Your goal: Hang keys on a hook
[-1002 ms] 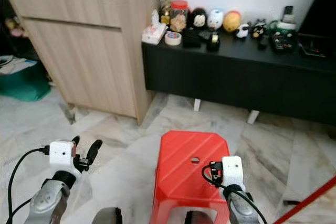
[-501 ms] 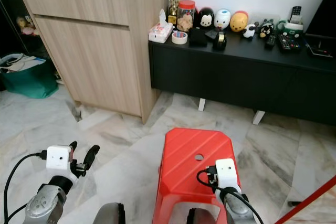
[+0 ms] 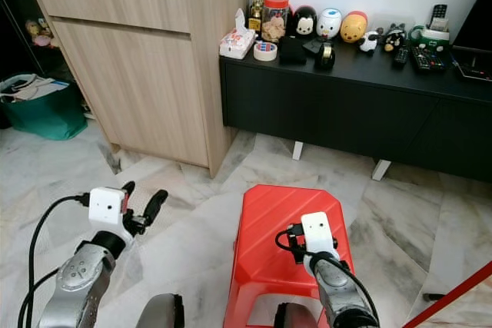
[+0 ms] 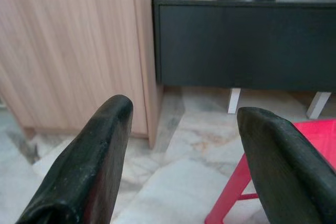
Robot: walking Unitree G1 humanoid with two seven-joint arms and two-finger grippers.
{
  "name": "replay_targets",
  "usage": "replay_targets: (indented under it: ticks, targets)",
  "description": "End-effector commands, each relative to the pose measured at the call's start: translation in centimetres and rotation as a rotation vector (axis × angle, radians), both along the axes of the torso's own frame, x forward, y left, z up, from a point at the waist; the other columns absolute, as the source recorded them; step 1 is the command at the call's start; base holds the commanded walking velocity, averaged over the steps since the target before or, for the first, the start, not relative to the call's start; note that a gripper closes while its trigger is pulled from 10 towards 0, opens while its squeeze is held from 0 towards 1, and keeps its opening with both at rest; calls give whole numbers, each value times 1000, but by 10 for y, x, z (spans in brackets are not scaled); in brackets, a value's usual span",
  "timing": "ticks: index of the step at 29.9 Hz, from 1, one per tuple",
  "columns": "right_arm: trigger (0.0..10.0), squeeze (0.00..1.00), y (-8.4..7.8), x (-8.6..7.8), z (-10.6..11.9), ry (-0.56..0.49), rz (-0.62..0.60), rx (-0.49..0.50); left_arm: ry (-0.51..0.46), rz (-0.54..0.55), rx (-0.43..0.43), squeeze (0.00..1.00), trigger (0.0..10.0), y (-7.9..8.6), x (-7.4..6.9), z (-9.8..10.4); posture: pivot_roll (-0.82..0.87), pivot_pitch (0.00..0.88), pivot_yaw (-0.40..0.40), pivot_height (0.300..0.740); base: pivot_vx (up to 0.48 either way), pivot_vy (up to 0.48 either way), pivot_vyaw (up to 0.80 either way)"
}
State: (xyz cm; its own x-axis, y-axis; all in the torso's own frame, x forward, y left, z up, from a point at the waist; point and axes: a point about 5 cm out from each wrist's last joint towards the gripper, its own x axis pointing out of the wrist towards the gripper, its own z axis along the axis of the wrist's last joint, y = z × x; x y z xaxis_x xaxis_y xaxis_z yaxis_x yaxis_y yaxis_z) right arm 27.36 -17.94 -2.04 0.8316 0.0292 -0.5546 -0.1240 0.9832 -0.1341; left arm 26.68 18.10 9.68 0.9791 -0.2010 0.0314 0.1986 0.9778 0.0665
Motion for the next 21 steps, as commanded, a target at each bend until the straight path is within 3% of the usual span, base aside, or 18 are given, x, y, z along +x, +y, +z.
replay_targets:
  ticks: [1,4,10,21]
  targets:
    - [10000,0,-3,0,-1,23,-4,-22,4,-10,2,0,10000,-3,-2,1,116,0,-60,605,0,0,0]
    - [10000,0,-11,-4,-6,70,-87,3,22,-7,-7,0,10000,-6,-12,2,133,27,-63,605,0,0,0]
    - [10000,0,-10,-9,-11,109,-89,18,27,-7,-6,0,10000,-6,-21,4,146,58,-60,605,0,0,0]
    - [10000,0,-22,-23,-22,198,-186,4,59,9,4,0,10000,-1,-32,7,157,89,-53,605,0,0,0]
